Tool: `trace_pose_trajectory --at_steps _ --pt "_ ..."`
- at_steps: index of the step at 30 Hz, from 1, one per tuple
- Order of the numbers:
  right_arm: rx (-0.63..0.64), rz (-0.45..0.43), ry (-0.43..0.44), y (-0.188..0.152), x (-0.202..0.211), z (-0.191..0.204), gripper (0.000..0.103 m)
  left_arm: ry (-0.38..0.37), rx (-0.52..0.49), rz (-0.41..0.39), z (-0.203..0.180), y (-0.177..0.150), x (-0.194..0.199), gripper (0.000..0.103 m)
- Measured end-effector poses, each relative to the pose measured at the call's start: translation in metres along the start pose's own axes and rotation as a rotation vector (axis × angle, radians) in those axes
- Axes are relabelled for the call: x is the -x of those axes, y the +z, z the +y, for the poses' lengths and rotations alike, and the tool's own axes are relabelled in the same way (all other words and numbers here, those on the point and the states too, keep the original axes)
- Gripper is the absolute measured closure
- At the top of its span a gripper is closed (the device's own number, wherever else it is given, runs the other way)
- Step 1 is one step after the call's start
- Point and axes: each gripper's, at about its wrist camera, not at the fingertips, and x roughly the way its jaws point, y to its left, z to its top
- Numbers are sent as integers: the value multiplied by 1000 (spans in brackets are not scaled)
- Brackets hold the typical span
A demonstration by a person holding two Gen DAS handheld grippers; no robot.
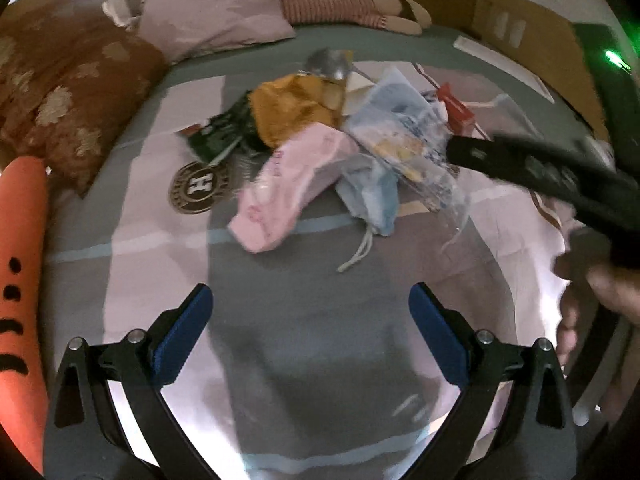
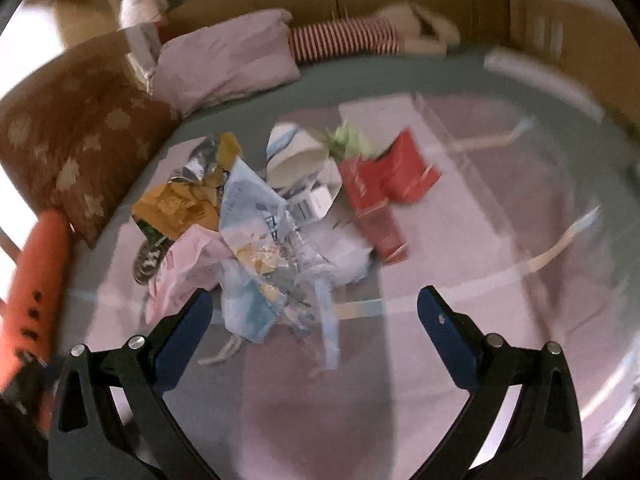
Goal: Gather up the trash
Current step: 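Grasp the clear snack bag with the right tool while the left tool grasps the blue face mask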
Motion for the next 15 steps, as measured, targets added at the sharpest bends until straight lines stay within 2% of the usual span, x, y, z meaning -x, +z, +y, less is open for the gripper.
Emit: trace_pose_trajectory --at_steps 1,2,3,4,6,8,12,14,15 --pt "-29 26 41 1 -8 -3 20 -9 -15 1 -4 1 -3 5" --pt "-52 59 81 0 -17 -5 37 -8 -24 -1 -7 2 -7 5" --pt "-62 80 105 0 -22 -5 46 -10 -32 -2 -11 3 -11 5" --pt "-70 101 122 -1 -27 -5 65 -21 -36 1 -15 5 -15 5" --pt "-79 103 148 -2 -24 -4 71 -54 -27 9 -20 8 -22 5" --pt "-79 71 189 3 -8 -2 81 -63 -18 3 -24 12 -28 5" --pt "-22 -115 167 11 48 7 83 -98 13 -25 -29 25 -42 6" --pt "23 -199 123 9 69 13 83 -113 25 -17 -31 31 -52 18" --pt "25 -214 124 9 74 12 83 -123 35 -3 -33 35 -61 22"
